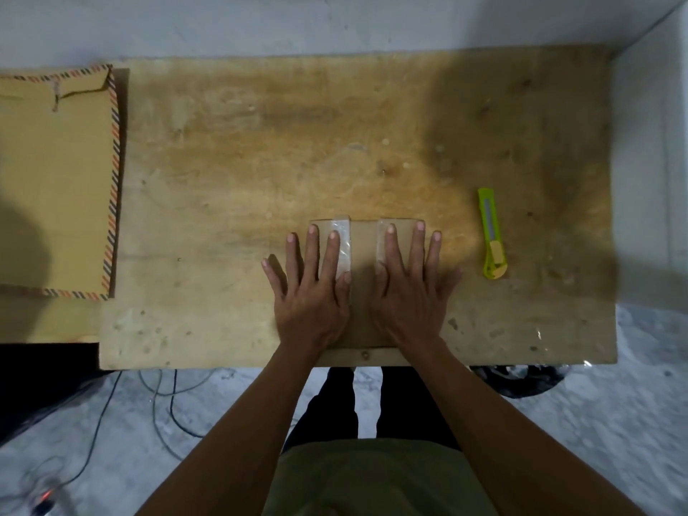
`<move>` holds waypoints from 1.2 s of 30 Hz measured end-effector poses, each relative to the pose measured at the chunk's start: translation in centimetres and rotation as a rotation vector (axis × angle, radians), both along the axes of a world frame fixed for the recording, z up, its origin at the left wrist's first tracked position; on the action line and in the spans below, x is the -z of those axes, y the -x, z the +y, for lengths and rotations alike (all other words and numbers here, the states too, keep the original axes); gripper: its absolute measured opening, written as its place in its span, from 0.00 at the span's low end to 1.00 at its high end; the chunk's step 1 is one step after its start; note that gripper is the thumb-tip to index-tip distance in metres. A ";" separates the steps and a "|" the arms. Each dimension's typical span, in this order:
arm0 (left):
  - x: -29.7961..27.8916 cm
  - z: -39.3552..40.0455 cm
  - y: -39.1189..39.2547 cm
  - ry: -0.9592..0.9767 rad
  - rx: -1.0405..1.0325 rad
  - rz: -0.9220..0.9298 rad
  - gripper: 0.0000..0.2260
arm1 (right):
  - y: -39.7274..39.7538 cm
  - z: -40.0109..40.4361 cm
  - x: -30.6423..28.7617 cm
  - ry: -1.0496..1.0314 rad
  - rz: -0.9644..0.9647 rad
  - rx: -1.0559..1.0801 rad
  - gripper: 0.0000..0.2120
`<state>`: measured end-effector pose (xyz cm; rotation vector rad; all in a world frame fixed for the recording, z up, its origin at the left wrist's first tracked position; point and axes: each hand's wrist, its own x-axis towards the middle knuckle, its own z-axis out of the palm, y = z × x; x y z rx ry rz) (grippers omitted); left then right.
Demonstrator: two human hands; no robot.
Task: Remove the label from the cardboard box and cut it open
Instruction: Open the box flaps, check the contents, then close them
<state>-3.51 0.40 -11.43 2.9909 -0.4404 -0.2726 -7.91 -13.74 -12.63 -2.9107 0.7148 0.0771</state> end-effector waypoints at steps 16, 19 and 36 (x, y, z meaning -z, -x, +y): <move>-2.2 -0.8 0.3 0.065 -0.162 0.229 0.25 | 0.0 0.8 -1.7 -0.060 0.012 0.246 0.27; -2.2 -1.1 0.4 0.101 -0.153 0.229 0.25 | -0.7 1.7 -2.3 -0.114 -0.026 0.308 0.26; -4.1 -0.4 -1.0 0.688 -0.417 0.304 0.29 | -1.5 0.4 -3.6 -0.754 -0.310 0.496 0.39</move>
